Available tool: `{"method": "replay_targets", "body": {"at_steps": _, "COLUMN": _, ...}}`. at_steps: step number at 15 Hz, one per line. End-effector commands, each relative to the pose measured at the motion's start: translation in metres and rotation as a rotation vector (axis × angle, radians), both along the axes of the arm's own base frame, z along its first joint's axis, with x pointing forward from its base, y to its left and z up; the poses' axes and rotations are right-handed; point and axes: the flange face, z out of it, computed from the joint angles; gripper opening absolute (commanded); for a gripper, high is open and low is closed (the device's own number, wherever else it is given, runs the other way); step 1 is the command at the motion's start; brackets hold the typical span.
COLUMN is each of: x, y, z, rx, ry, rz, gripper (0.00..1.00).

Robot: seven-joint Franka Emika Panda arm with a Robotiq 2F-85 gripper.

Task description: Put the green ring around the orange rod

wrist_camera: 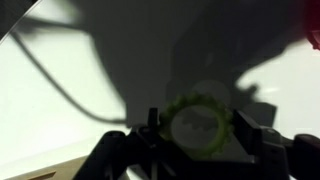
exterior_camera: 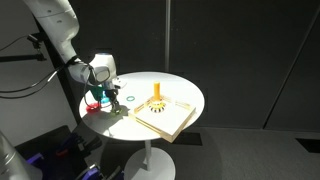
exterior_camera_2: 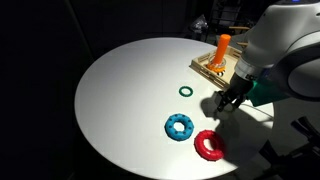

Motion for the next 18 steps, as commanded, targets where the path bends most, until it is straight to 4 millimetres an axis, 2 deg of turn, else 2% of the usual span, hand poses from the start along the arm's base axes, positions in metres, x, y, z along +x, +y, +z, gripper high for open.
{"method": "replay_targets", "body": {"at_steps": 1, "x": 0.015, "y": -0.012, "z": 0.038, "rx": -0.009, "ry": -0.006, "rz": 0.001, "gripper": 0.49}}
{"method": "replay_targets", "body": {"at_steps": 5, "x": 0.037, "y": -0.027, "z": 0.071, "rx": -0.032, "ry": -0.019, "rz": -0.019, "gripper": 0.49}}
{"method": "replay_targets", "body": {"at_steps": 11, "x": 0.075, "y": -0.053, "z": 0.109, "rx": -0.056, "ry": -0.118, "rz": -0.043, "gripper": 0.49}}
{"method": "replay_targets", "body": {"at_steps": 18, "x": 0.114, "y": -0.069, "z": 0.152, "rx": -0.093, "ry": -0.253, "rz": -0.081, "gripper": 0.49}}
